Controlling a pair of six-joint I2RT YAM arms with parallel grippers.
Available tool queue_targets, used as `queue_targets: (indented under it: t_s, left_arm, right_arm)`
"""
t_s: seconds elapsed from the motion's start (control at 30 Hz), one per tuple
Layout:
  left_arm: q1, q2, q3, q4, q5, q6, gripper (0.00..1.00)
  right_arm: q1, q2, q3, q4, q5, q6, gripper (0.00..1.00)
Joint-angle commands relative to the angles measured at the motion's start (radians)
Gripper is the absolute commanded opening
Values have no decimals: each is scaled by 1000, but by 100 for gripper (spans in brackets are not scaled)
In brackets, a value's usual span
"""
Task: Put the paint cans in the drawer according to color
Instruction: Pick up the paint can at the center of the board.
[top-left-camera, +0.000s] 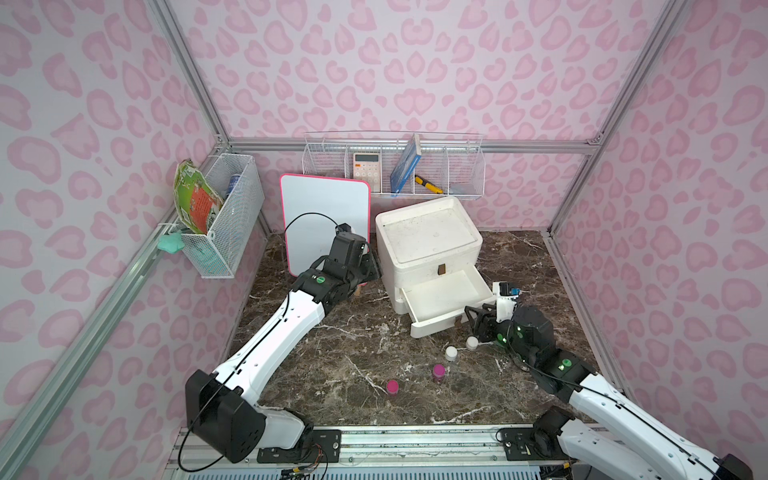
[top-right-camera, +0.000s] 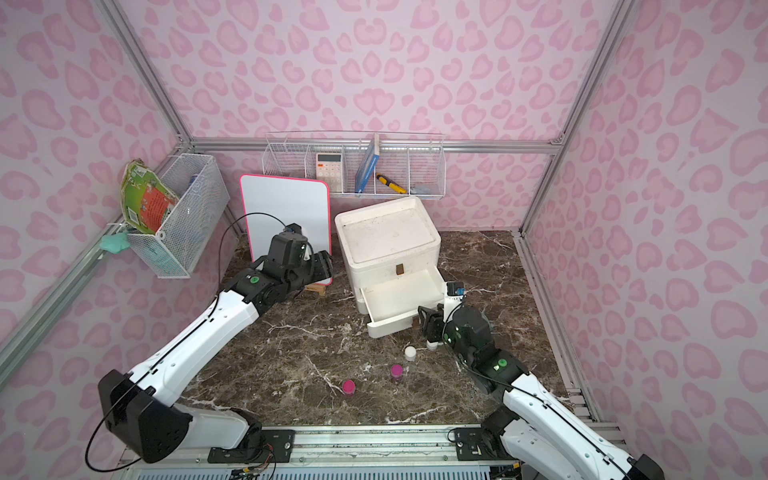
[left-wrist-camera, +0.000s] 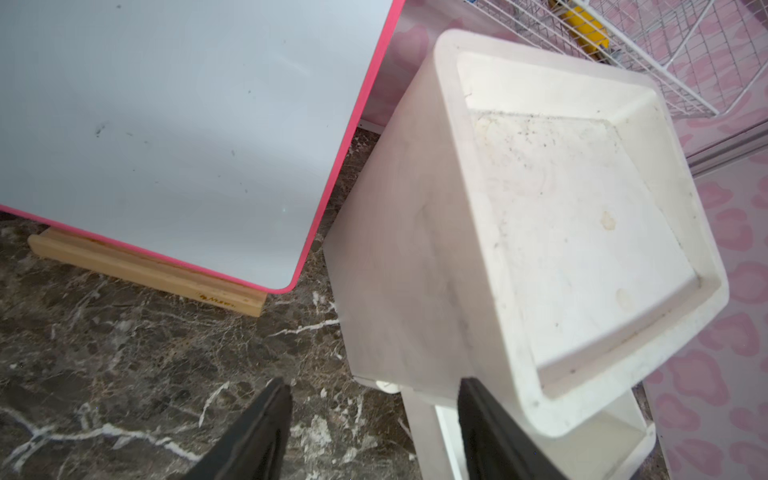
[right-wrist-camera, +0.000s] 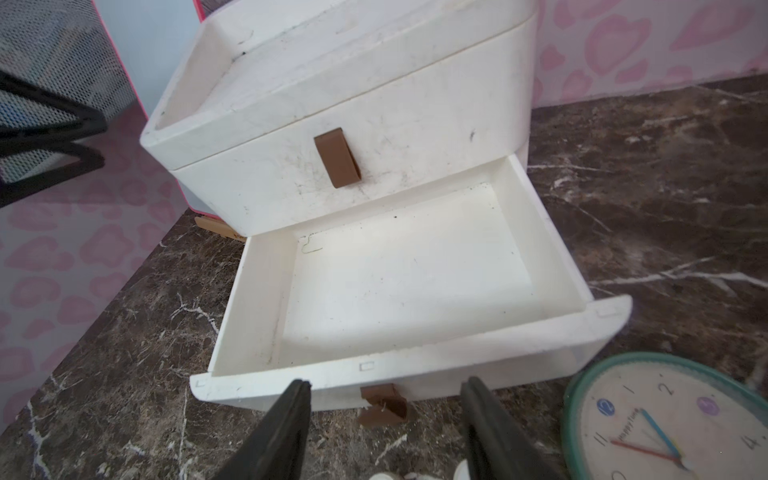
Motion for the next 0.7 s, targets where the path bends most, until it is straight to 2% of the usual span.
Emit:
queue_targets:
  t_s: [0.0, 0.13, 0.23, 0.33, 0.47, 0.67]
  left_arm:
    - [-6, -94, -105, -117, 46, -5, 67]
    - [-66, -200, -209, -264, 81, -41, 67]
    - [-172, -256, -280, -314, 80, -56, 67]
    - [-291, -263, -352, -282, 90, -60, 68]
    - [-389, -176, -415, -173, 191, -39, 71]
    - [-443, 27, -383, -154, 263, -5, 73]
  right_arm:
    - [-20, 39, 53, -153, -84, 53, 58]
    - [-22, 64, 85, -138, -67, 41, 57]
    - [-21, 63, 91, -117, -45, 35, 57]
    - [-23, 56, 85, -98, -38, 39, 58]
    - [-23, 46, 77, -99, -36, 46, 58]
    - [-23, 8, 67, -113, -16, 48, 59]
